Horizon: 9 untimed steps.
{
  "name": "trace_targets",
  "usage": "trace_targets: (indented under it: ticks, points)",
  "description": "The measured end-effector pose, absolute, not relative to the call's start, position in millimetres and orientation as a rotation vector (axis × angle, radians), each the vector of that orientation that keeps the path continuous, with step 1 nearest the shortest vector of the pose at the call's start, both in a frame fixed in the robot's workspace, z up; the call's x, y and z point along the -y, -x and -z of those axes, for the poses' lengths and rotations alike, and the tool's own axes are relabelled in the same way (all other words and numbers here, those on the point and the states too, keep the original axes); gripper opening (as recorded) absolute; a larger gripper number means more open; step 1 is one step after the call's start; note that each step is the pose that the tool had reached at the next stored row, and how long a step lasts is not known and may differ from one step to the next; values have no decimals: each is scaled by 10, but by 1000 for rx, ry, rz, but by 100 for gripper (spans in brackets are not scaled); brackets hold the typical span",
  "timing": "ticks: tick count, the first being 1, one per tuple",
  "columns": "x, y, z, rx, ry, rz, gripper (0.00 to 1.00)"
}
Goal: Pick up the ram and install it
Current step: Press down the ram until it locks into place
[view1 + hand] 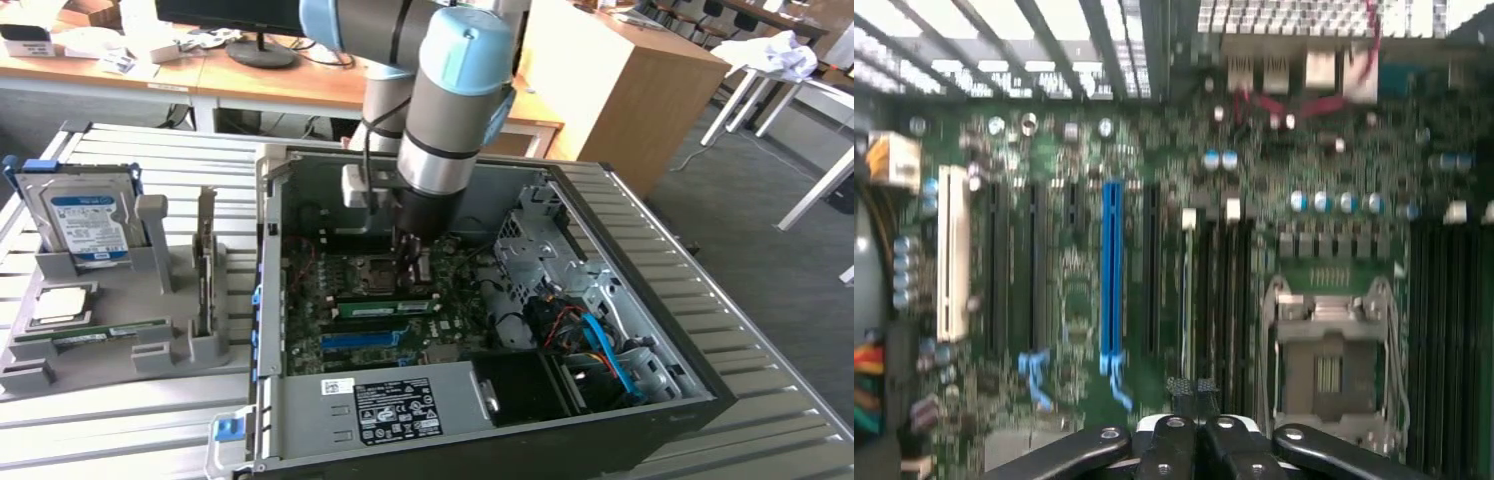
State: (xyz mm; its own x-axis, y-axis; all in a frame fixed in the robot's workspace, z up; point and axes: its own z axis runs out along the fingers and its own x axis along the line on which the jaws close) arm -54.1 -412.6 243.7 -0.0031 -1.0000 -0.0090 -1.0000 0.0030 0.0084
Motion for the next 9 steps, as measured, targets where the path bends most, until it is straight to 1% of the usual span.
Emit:
trace_targets:
  ticks: [5,9]
  points:
    - [4126,326,-2437,-2228,2221,-27,10]
    - [4124,168,-2436,-2235,2228,-43,10]
